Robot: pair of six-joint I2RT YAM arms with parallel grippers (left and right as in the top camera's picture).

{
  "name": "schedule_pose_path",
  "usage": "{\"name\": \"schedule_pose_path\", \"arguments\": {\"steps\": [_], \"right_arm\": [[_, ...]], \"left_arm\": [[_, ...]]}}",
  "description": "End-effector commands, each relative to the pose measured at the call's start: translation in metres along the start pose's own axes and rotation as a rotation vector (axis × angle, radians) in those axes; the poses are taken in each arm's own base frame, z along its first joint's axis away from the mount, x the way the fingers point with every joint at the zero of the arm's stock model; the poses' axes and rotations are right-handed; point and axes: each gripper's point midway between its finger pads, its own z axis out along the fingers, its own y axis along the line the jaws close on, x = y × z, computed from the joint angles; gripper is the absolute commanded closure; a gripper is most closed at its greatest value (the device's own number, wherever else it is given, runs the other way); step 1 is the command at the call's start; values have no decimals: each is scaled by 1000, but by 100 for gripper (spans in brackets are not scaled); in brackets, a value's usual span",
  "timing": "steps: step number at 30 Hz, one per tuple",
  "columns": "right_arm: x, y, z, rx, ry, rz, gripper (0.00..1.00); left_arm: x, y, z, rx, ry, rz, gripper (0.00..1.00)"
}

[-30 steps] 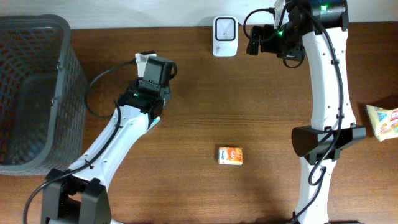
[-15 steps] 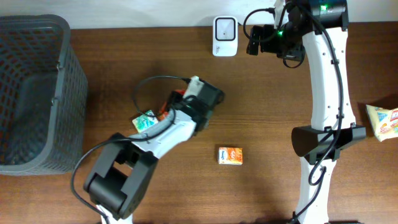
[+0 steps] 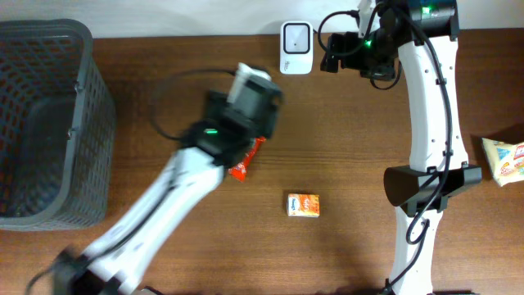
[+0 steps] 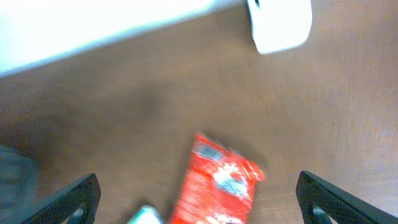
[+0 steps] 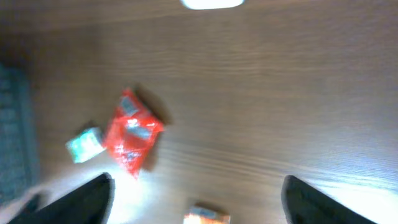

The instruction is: Scan the item barcode

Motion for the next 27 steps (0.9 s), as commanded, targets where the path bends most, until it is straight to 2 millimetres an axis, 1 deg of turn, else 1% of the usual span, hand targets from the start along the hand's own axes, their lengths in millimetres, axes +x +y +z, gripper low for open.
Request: {"name": "schedule_pose_path", "arguments": {"steps": [1,2,3,4,6,8,9,10,12,13,15,17,19,21,22,27], "right_arm": [[15,38,9,-122,63,-30,53],[20,45,15,-124,84,-44,57],[27,54,25,-120,112,-64,64],[32,61,34,-113,131,-83,76],[46,78,64,-78,175,-141,91],[57,92,90,-73,206,-184,96],[65,102,108,-76,224,-192,96],[75,111,126,-77,242,-186,96],[87,122,150,-82,257,-187,96],[97,129,165,-84,267,-182,96],[107,137,181,-92,274,-191,96],[118,144,198,-100,275,-208,96],[126,149,214,-106,273,-198,96],[133,151,229,-112,268,-185,96],[137,148,238,-111,270,-172,96],[155,125,272,-93,295,-145,96]], "left_arm": [[-34,64,-54,-34,-118,-147,1],[-36,80,-63,-54,-134,-173,1],[-37,92,-70,-72,-144,-192,1],[-36,105,-76,-92,-150,-211,1],[-31,128,-85,-133,-148,-242,1],[-25,141,-88,-159,-130,-256,1],[-17,149,-89,-177,-105,-270,1],[-5,157,-89,-196,-63,-305,1],[12,167,-89,-205,3,-358,1],[21,172,-89,-192,41,-378,1],[26,181,-90,-196,61,-402,1],[32,196,-90,-223,74,-434,1],[35,202,-90,-227,81,-451,1],[37,202,-90,-218,90,-456,1],[38,201,-90,-217,97,-455,1],[51,198,-91,-217,151,-446,1]]}}
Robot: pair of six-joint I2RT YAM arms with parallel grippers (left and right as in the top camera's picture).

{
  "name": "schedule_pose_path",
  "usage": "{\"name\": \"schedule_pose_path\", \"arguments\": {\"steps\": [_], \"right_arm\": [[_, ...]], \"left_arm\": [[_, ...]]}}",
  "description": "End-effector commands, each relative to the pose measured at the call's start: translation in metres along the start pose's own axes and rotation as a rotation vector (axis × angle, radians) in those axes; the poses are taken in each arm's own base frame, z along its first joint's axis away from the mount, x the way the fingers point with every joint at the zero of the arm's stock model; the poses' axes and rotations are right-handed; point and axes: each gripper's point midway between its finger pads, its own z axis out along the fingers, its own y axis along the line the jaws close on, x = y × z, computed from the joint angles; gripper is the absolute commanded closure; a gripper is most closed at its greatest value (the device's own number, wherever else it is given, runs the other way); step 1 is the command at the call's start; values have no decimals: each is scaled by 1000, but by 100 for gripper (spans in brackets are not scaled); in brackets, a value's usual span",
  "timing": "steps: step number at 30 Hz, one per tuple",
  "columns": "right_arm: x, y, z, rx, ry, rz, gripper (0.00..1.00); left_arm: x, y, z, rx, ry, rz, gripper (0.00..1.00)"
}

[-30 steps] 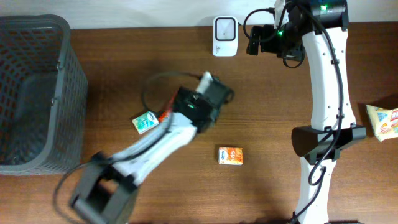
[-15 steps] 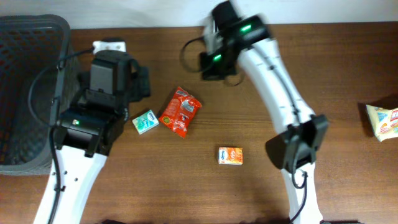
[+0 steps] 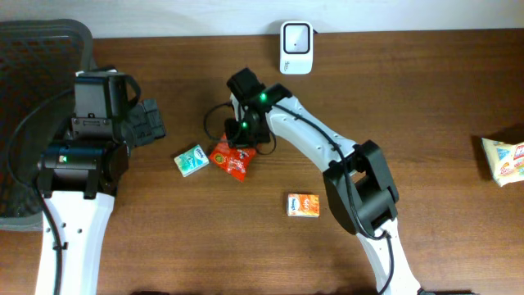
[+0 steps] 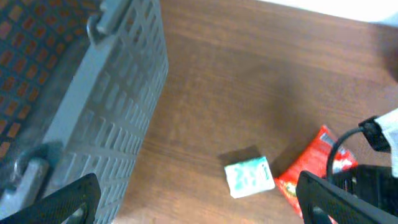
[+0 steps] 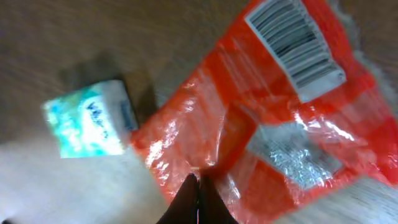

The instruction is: Scan the item barcode

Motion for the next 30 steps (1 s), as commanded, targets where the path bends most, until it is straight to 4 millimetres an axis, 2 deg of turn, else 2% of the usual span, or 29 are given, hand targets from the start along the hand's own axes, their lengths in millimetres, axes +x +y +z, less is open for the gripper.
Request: {"name": "schedule_pose_path", "arguments": {"steps": [1,3,4,5,7,11,13,15,21,24,28,30], "right_arm": [[14,-28,24,48,43,61,96],[16,-46,23,103,47,84,96],[16,-61,13,146,53,108,96],[15,-66,8,154,57,116,96],[11,-76,-14,165,65,111,96],[-5,-97,-72,169,52,155,96],[-11,-97,-84,113,49,176,96],[-14,-84,-86,-4,58,138,96],[-13,-64,-72,-60,58,78,96],[-10,-54,-46,-90,67,79,96],[-12,-72,-9,-90,59,149,96],[-16,-86,-3,-81,40,164,96]], "left_arm": [[0,1,-9,16,2,-14,1],[4,0,-9,19,18,-9,1],[6,-1,-8,24,28,-7,1],[7,-1,-7,26,32,-6,1],[8,-1,-6,25,36,-5,1],[11,-12,-1,76,64,-3,1],[14,-18,2,106,84,-1,1],[17,-24,7,127,106,2,1],[29,-41,28,179,195,12,1],[37,-53,38,231,251,12,1],[46,-59,46,249,300,16,1],[48,-59,47,245,313,17,1]]}}
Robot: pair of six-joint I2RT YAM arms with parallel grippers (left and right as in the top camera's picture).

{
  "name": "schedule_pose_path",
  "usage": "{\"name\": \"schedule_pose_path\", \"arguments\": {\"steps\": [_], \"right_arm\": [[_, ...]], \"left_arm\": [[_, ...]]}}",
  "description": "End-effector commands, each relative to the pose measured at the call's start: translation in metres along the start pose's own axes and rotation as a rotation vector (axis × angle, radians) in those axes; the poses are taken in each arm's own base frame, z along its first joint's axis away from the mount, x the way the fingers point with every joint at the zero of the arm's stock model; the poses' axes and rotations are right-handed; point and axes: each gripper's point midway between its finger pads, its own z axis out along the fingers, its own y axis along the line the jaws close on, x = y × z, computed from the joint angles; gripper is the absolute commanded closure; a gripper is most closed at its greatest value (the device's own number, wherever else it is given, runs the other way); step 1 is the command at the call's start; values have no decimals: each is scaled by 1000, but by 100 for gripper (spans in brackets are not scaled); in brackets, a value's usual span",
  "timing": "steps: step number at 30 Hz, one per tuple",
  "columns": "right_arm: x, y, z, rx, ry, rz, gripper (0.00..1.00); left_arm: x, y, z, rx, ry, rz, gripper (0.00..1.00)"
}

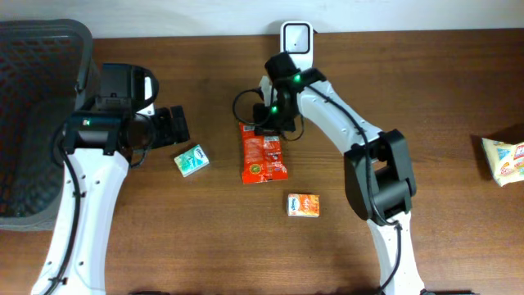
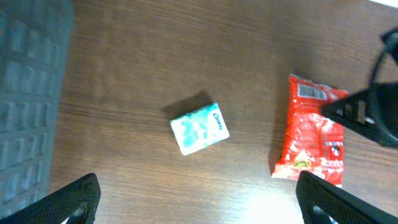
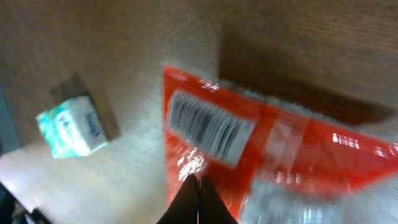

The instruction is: Scan the item barcode

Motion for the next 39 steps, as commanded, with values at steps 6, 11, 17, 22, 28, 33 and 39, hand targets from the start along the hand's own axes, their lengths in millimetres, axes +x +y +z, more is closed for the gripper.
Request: {"name": "schedule_pose_path", "arguments": {"steps": [6,11,17,22,28,33,39], "right_arm": [[-9,-81,-4,95,-8,100,96],[-21,-74,-77,40,-7,92,96],[9,-57,-105,9,120,75,96],[36,-55,-60,12,211,51,96],[40,-57,6,28,157,117,96],[30,-56,26,50,86,45,96],[3,-85,-7,142,22,29,96]], "left_arm": [[3,-5,1,28,27,-12,1],[1,-5,1,30,20,-12,1],[0,-6,5,32,27,-11,1],[3,-10,14,52,57,-12,1],[4,-10,15,50,64,-12,1],[5,-10,15,49,68,-12,1],[7,-9,14,46,78,-13,1]]}}
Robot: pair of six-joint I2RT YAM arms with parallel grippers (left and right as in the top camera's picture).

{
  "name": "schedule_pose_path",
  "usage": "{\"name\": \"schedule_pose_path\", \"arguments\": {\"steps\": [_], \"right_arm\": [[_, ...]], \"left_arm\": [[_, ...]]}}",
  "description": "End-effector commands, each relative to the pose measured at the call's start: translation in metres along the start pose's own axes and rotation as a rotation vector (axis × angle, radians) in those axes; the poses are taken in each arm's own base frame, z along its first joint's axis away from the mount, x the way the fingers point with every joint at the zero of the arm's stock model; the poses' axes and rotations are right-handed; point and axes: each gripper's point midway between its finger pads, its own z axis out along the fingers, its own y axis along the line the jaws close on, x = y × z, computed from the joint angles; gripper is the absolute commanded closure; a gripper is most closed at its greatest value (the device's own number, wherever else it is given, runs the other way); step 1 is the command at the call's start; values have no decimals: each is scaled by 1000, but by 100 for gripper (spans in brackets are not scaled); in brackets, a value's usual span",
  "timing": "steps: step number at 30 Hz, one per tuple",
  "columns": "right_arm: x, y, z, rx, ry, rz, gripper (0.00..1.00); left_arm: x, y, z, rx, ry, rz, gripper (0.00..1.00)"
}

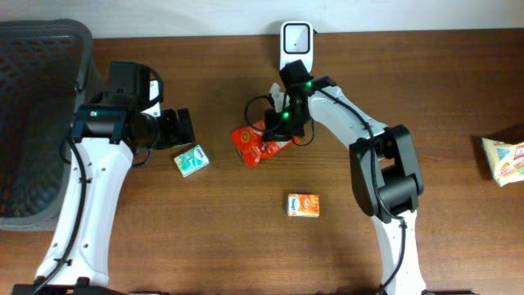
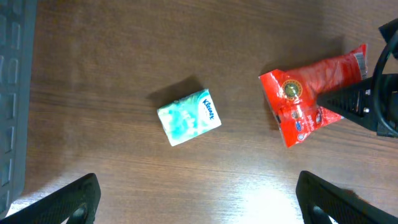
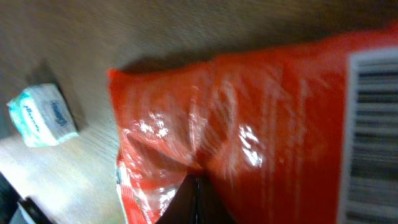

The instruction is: Scan the item barcode

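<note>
My right gripper (image 1: 282, 131) is shut on a red snack packet (image 1: 259, 144), which stretches crosswise to the left just below the white scanner (image 1: 295, 37) at the table's far edge. Close up, the red packet (image 3: 261, 106) fills the right wrist view, its barcode (image 3: 373, 124) at the right edge, and the shut fingertips (image 3: 198, 194) pinch its foil. The left wrist view has the red packet (image 2: 311, 93) at the right. My left gripper (image 1: 176, 129) stands open over bare table, nothing between its fingers (image 2: 74, 199).
A small teal tissue pack (image 1: 191, 160) lies left of the packet, and shows as the tissue pack (image 2: 188, 117) under the left wrist. An orange box (image 1: 303, 205) sits nearer the front. A dark mesh basket (image 1: 41, 123) stands at the far left, a snack bag (image 1: 506, 160) at the right edge.
The red packet has turned from lengthwise to crosswise, its free end now pointing left. My right gripper, still shut on it, sits slightly further right. The left arm barely shifted.
First my left arm was over the red packet mid-table and my right gripper stood open up by the scanner. Then the left arm was back beside the basket and the right gripper was shut on the packet. It then held it below the scanner lengthwise, now crosswise.
</note>
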Motion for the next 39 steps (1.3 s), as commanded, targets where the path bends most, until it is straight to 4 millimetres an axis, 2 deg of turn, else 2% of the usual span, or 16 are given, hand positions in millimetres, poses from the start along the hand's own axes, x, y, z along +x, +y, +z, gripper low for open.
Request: {"name": "schedule_pose_path", "arguments": {"steps": [1,6,9,11,18,19,20,22,24,26,29,31,32,33,35,39], "right_arm": [[-9,-52,-26,146,1,51,96],[-14,-37,-86,19,24,101,96],[-12,-63,-98,94,22,145,96],[-8,-76,-87,115,29,155,96],[0,-58,-31,-33,31,92,96],[1,-61,-28,-14,30,92,96],[4,-81,-23,93,26,137,96],[7,-111,-29,259,18,203,96],[11,-135,-48,377,18,257,96],[11,-141,-71,395,22,293,96],[1,-114,-103,248,20,270,96],[-9,-54,-112,-44,15,115,96],[-11,-36,-113,-132,13,66,96],[-12,-18,-111,-211,9,14,96],[-12,-7,-102,-238,16,-20,96],[-1,24,-54,-303,79,-89,96]], "left_arm": [[-2,-3,-3,14,-3,-10,1],[-3,-3,-3,16,-7,-10,1],[-3,-3,-3,15,-7,-10,1],[-3,-3,-3,15,-7,-10,1],[-4,-3,-3,16,-10,-10,1],[-3,-3,-3,16,-8,-10,1],[-2,-3,-3,15,-5,-10,1],[-1,-2,-3,14,-1,-10,1],[-1,-2,-3,13,1,-10,1],[-1,-2,-3,13,0,-10,1],[-3,-3,-3,15,-7,-10,1],[-3,-3,-3,15,-7,-10,1],[-3,-3,-3,15,-7,-10,1],[-3,-3,-3,15,-7,-10,1],[-3,-3,-3,15,-7,-10,1],[-3,-3,-3,15,-7,-10,1]]}}
